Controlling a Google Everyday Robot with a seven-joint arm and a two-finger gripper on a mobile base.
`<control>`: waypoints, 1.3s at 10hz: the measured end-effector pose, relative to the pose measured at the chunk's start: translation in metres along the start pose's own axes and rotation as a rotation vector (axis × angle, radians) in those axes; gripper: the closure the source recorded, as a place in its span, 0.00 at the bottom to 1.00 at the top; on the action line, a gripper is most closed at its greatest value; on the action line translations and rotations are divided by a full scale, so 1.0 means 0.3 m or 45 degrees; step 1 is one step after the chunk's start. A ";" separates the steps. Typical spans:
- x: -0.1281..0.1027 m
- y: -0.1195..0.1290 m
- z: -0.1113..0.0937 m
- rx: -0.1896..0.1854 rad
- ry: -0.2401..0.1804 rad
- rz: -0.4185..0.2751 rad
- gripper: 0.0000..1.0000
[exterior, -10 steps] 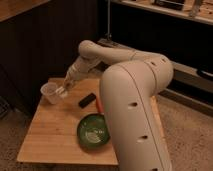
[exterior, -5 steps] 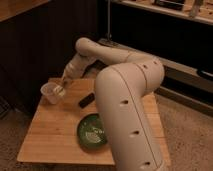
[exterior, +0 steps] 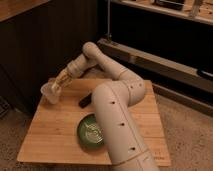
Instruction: Place the white sponge in the ceramic cup
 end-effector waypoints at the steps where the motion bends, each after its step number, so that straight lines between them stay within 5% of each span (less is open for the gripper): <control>1: -0.007 -0.001 0.001 -0.015 0.004 -0.023 1.00; 4: -0.004 0.047 -0.017 -0.069 -0.014 -0.088 1.00; 8: -0.003 0.080 -0.023 -0.079 -0.084 -0.103 1.00; 13: -0.042 0.187 0.040 -0.087 -0.050 -0.309 1.00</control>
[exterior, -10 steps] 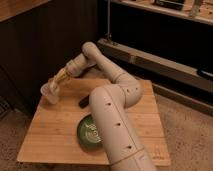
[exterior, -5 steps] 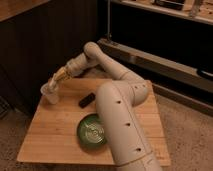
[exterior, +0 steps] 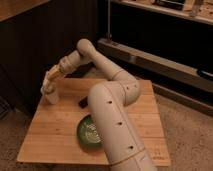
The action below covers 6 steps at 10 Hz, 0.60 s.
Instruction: Place the white sponge in the ceramic cup
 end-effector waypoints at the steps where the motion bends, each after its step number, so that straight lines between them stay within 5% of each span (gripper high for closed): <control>1: -0.005 0.008 0.005 -0.003 0.002 -0.026 1.00; 6: -0.020 0.015 -0.023 -0.004 -0.063 -0.106 1.00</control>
